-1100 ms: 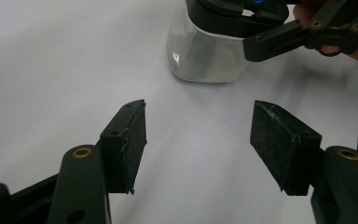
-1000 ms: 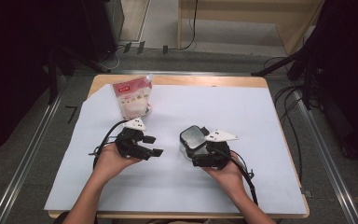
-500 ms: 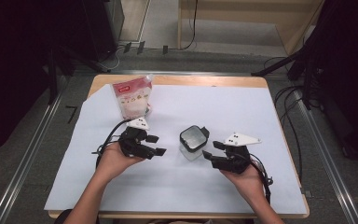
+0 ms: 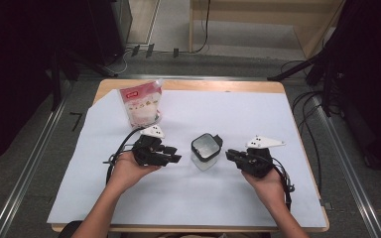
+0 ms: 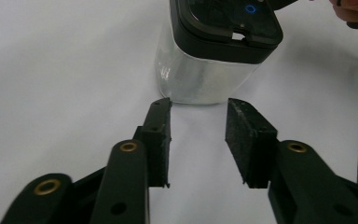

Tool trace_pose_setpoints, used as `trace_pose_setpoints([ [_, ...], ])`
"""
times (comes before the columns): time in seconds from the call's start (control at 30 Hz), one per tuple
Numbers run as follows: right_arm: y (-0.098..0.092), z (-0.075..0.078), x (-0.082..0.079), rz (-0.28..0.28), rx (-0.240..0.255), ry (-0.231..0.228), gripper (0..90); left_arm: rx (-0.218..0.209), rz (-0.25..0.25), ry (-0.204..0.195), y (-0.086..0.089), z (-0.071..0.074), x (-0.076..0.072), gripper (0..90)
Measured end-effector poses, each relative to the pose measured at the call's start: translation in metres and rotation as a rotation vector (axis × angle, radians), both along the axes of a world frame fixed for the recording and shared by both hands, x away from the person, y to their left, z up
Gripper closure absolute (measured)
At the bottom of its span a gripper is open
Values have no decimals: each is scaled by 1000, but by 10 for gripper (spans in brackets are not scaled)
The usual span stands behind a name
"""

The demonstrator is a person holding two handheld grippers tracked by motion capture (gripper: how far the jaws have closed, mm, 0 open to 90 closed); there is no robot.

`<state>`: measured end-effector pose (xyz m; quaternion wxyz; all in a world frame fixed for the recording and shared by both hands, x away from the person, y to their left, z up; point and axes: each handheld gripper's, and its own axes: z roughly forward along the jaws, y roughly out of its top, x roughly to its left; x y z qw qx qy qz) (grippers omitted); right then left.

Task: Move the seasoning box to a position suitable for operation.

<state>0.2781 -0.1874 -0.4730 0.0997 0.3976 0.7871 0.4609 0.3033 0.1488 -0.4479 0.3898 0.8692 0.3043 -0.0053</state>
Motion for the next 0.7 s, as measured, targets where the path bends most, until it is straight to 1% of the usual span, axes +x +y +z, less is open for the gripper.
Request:
trace_pose_setpoints([
  [0.03,0,0,1,0,-2,6,859,7,8,8,-1,0,0,677],
  [0.1,1,-2,4,5,-9,1,900,7,11,18,-1,0,2,747],
  [0.13,1,-2,6,11,-8,7,900,-5,8,20,-2,-1,2,783],
  [0.17,2,-3,8,16,-11,4,900,-6,11,17,-4,-1,2,815],
  [0.2,3,-3,9,17,-17,9,900,0,-2,16,-4,-1,3,858],
  [0.23,4,-4,11,14,-18,17,900,-11,-2,13,-6,-1,2,894],
  [0.27,5,-5,13,19,-25,17,900,-20,-6,13,-8,-1,3,900],
  [0.33,7,-7,16,17,-47,18,900,-15,-13,12,-12,-2,4,900],
  [0.37,8,-7,17,19,-54,24,900,-22,-13,22,-14,-3,4,900],
  [0.4,8,-8,18,22,-58,17,900,-17,-9,24,-16,-4,4,900],
  [0.47,10,-9,20,19,-56,22,900,-8,-13,30,-20,-7,5,900],
  [0.5,10,-9,21,17,-58,22,900,8,-15,28,-21,-8,5,900],
  [0.53,11,-9,22,13,-52,26,900,2,-12,32,-23,-10,5,900],
  [0.57,11,-10,23,20,-56,20,900,10,-11,33,-24,-10,5,900],
  [0.63,13,-11,24,21,-59,27,900,4,-6,34,-26,-12,6,900],
  [0.67,14,-11,24,20,-59,34,900,3,-5,31,-27,-13,6,900],
  [0.7,14,-12,25,25,-59,29,900,5,-5,28,-28,-14,6,900],
])
